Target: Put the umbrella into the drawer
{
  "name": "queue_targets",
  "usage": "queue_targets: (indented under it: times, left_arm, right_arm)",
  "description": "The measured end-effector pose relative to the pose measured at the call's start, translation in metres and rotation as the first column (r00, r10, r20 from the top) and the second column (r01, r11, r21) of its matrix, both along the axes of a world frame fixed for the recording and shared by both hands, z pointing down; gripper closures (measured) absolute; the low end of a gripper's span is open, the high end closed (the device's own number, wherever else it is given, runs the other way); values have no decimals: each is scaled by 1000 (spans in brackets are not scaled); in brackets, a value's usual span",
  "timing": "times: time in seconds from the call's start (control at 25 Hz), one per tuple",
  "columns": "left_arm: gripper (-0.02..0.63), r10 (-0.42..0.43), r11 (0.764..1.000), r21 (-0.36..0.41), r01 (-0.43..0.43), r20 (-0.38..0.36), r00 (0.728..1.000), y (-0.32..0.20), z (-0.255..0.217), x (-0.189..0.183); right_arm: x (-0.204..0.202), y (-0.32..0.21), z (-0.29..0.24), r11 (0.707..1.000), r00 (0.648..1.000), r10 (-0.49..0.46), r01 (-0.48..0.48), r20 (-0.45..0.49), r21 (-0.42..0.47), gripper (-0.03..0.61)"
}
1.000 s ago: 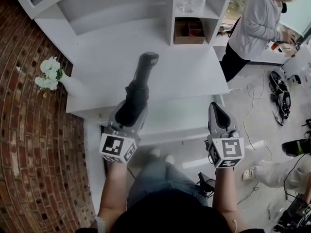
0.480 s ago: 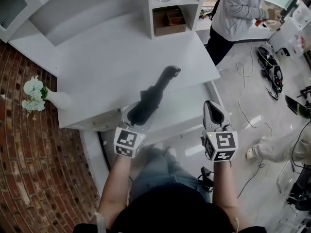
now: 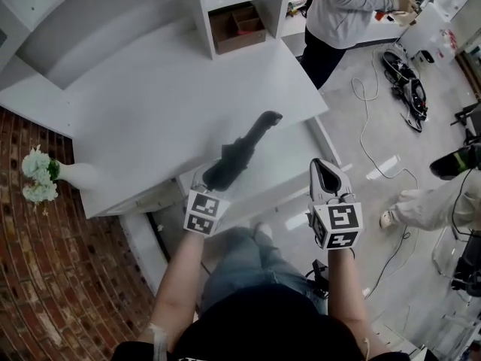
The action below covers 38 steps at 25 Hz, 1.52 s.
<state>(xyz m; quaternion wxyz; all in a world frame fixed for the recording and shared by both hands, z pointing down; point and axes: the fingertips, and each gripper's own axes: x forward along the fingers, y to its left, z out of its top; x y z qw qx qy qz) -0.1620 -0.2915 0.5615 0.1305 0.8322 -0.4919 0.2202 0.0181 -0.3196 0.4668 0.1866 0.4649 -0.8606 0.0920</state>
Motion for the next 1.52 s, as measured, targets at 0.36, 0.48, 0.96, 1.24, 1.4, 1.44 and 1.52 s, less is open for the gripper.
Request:
queue_targets:
  times: [0.36,0.48,0.96,1.24,1.4,1.44,1.52]
  left_arm:
    - [380,115,985,-133,-108,42,992,-9,53,22]
    - [380,142,975,-179,-131,49,989,-13,70,31]
    - [379,223,918,-356,-174,101,970,-28,132,57]
    - [379,287,886,-418,-201,155,945,-35,162,70]
    - [377,308,858,-477,-190,182,934,-34,181,70]
    - [376,305,851,-493,-182,182,935,-33,185,70]
    - [376,303,842,-511,-172,184,935,-34,194,69]
  right_arm:
    - [16,3,21,996,997,69,-70,-27,-47,574]
    - [21,3,30,996,996,72,-75,-53,-58,575]
    - [48,7,54,982,991,123,-130,-59,-136,574]
    - [64,2,65,972,985,163,-171,-59,-160,575]
    - [69,6,70,966,981,181,-190,-63,-177,574]
    - [70,7,71,964,981,184,-193,-64,-180,574]
    - [71,8,73,962,979,190,-199,-67,-186,574]
